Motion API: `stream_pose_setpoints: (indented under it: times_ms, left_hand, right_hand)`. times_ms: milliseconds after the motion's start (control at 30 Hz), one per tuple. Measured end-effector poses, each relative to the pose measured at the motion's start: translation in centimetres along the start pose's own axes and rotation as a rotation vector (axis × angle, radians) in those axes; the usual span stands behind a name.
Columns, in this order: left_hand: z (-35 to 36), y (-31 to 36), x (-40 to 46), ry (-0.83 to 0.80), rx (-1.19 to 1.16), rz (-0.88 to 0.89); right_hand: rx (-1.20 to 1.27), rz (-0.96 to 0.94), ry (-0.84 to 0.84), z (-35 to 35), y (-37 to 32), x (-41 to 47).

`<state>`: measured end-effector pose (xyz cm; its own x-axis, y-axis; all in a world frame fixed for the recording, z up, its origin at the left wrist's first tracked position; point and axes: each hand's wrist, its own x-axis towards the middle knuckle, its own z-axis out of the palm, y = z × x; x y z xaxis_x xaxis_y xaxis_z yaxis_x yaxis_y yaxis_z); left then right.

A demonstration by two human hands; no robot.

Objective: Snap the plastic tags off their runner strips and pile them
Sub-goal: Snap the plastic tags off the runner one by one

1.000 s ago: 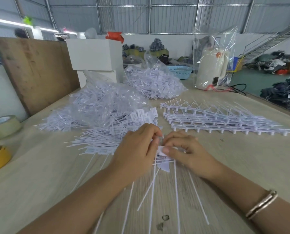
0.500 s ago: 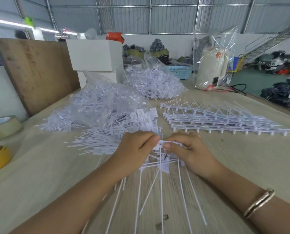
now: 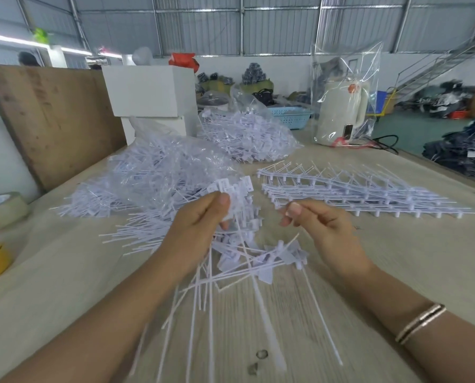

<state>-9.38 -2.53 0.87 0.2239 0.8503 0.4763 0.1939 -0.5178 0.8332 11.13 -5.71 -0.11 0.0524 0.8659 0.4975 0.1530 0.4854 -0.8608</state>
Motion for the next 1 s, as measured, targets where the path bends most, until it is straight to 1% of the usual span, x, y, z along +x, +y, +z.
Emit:
stream_pose_setpoints:
  times_ms: [67, 100, 167, 200, 300, 333, 400, 467, 533, 567, 600, 700, 767, 867, 1000]
  left_hand:
    - [0.0, 0.1, 0.1, -0.011, 0.117, 0.084]
    - [0.0, -0.1, 0.1, -0.02, 0.207, 0.132]
    - [0.1, -0.6, 0.1, -0.062, 0.433, 0.227]
    - [0.2, -0.8, 0.1, -0.081, 0.5, 0.249]
    - [0.7, -0.9, -0.2, -0.103, 0.506, 0.21]
    - [1.0, -0.9, -0.2, -0.096, 0.512, 0.21]
    - [1.4, -0.8, -0.4, -0.082, 0.538, 0.223]
    - [1.9, -0.4, -0.6, -0.093, 0.551, 0.24]
    - [2.4, 0.0, -0.9, -0.116, 0.531, 0.286]
    - [2.4, 0.2, -1.0, -0.116, 0.515, 0.297]
    - [2.3, 0.3, -1.0, -0.107, 0.509, 0.297]
    - [1.1, 0.0, -0.6, -0.103, 0.611, 0.298]
    - [0.3, -0.4, -0.4, -0.142, 0.677, 0.275]
    - [0.2, -0.4, -0.4, -0.187, 0.633, 0.262]
    - [0.6, 0.0, -0.3, -0.202, 0.575, 0.337]
  right_hand:
    - [-0.161, 0.087, -0.121, -0.3, 0.5, 0.3]
    - [-0.223, 0.109, -0.147, -0.3, 0.7, 0.5]
    - [-0.322, 0.157, -0.117, -0.4, 1.1, 1.0]
    - [-0.378, 0.179, -0.103, -0.5, 1.3, 1.2]
    - [-0.687, 0.195, -0.105, -0.6, 1.3, 1.4]
    - [-0.724, 0.162, -0.097, -0.5, 1.3, 1.2]
    - [-0.593, 0.089, -0.082, 0.3, 0.5, 0.8]
    - [-0.436, 0.058, -0.16, 1.6, -0.1, 0.1]
    - [-0.48, -0.001, -0.264, 2.6, 0.0, -0.4]
    - [-0.509, -0.032, -0.29, 2.8, 0.2, -0.5]
    - [-0.483, -0.045, -0.281, 2.6, 0.4, -0.4]
    - [-0.202, 0.026, -0.212, 1.8, 0.4, 0.0]
    - [-0.088, 0.06, -0.206, 1.4, 0.3, 0.1]
    - [-0.11, 0.071, -0.253, 1.4, 0.5, -0.1]
    - [-0.056, 0.089, -0.295, 1.4, 0.3, -0.3]
